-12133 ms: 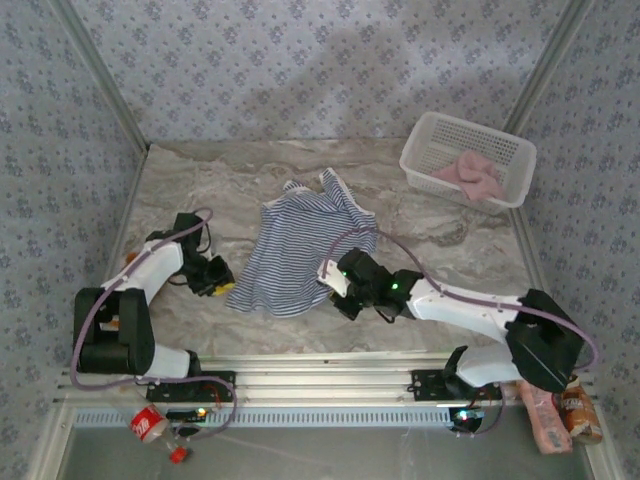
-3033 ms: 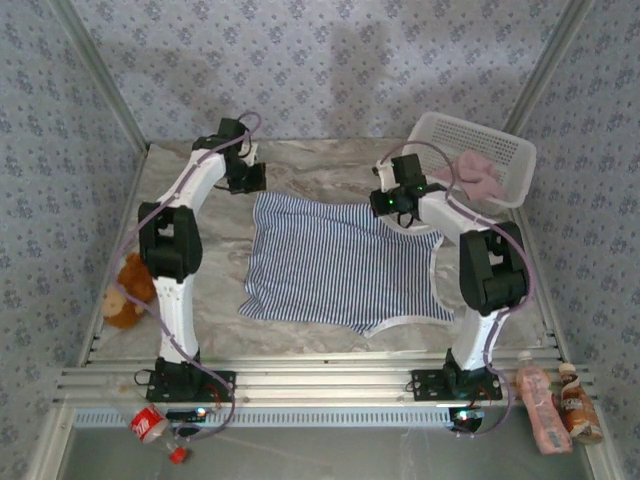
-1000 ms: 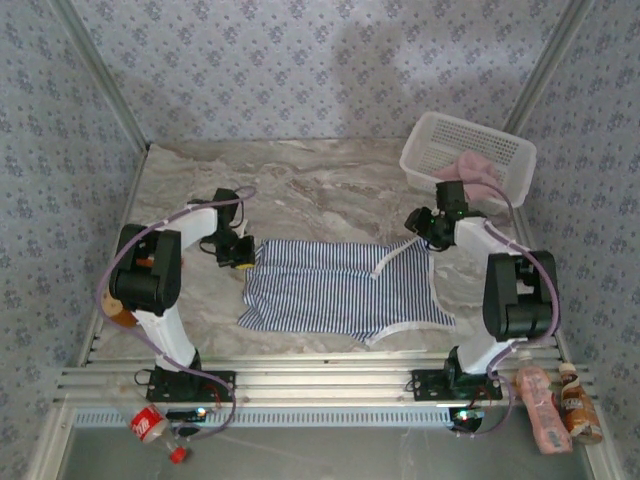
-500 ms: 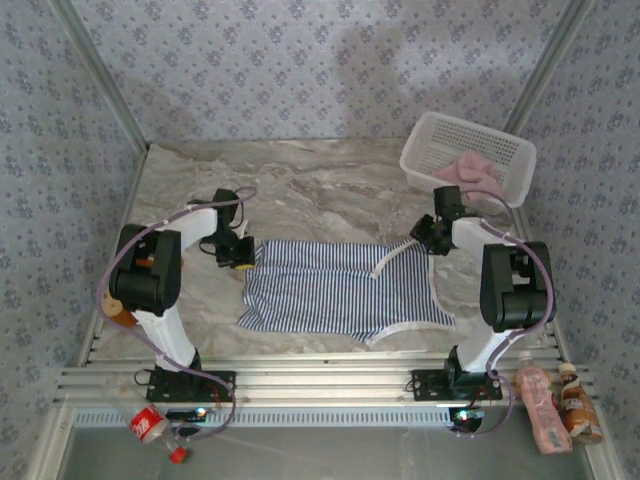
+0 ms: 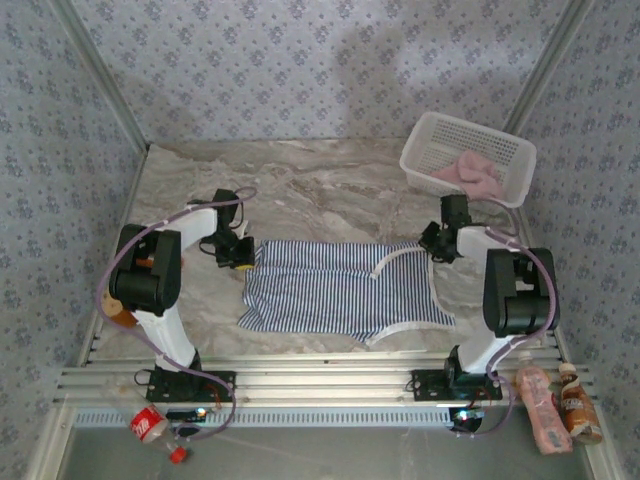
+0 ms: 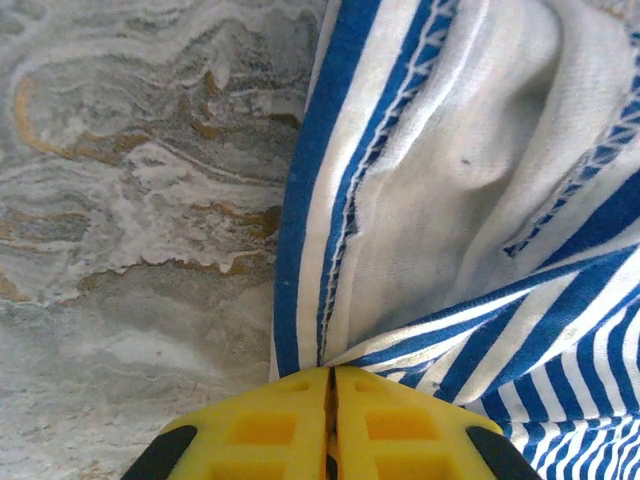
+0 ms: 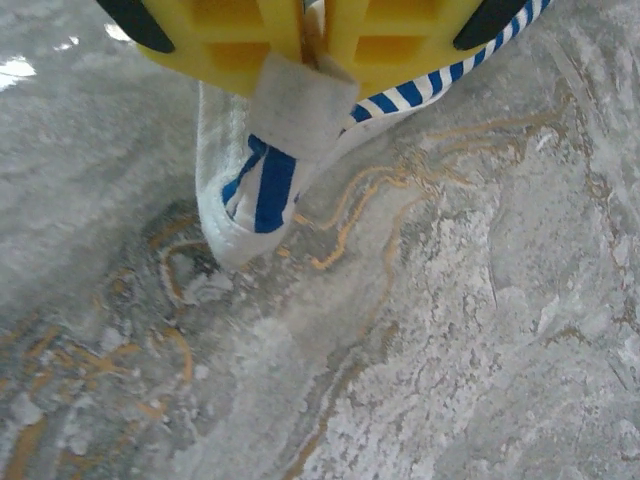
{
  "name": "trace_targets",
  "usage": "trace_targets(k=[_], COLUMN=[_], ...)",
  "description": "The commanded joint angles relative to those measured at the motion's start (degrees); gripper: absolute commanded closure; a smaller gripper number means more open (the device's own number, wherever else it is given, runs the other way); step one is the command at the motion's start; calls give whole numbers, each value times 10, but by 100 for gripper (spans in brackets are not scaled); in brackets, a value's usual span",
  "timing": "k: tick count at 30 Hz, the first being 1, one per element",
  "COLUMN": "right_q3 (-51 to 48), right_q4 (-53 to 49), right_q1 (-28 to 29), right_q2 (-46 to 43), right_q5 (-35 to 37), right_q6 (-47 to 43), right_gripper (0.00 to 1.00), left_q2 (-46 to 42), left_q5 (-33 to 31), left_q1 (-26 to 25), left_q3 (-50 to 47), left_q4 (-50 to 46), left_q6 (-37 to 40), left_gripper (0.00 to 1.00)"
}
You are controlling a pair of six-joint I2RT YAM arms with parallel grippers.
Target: Fold and stack the tank tops
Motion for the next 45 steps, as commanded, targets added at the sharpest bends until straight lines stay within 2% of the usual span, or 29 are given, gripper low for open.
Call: trace_targets(k=[1, 7, 11, 15, 18, 23, 27, 32, 37, 45], right_q3=[-17, -61, -103, -112, -115, -92, -73, -21, 5, -20], right_q4=[5, 16, 43, 46, 38, -9, 36, 94, 125, 115], right_q1=[-5, -2, -12, -14, -19, -20, -4, 24, 23, 14], right_q2=[-30, -85, -72, -46, -52, -127, -171, -112, -25, 14], right_q5=[1, 0, -24, -39, -46, -47, -55, -51, -50, -24], right_q6=[1, 5, 16, 14, 9, -22, -40, -87, -83, -93], right_gripper=[87, 82, 77, 76, 76, 76, 78, 78, 80, 81], left_q2=[10, 12, 19, 15, 4, -30, -47, -19, 50, 127], left_q5=[-10, -6, -1, 17, 14, -3, 12, 60, 69, 23], left_q1=[4, 4, 4, 2, 3, 4, 4, -7, -28, -32], left_q3=[1, 4, 11, 20, 27, 54, 89, 135, 185, 234], left_q4=[-30, -32, -38, -44, -61, -101, -116, -82, -53, -79], left_q6=[12, 9, 8, 7, 10, 12, -2, -26, -25, 23], left_gripper=[90, 90, 89, 85, 79, 64, 60, 60, 61, 65])
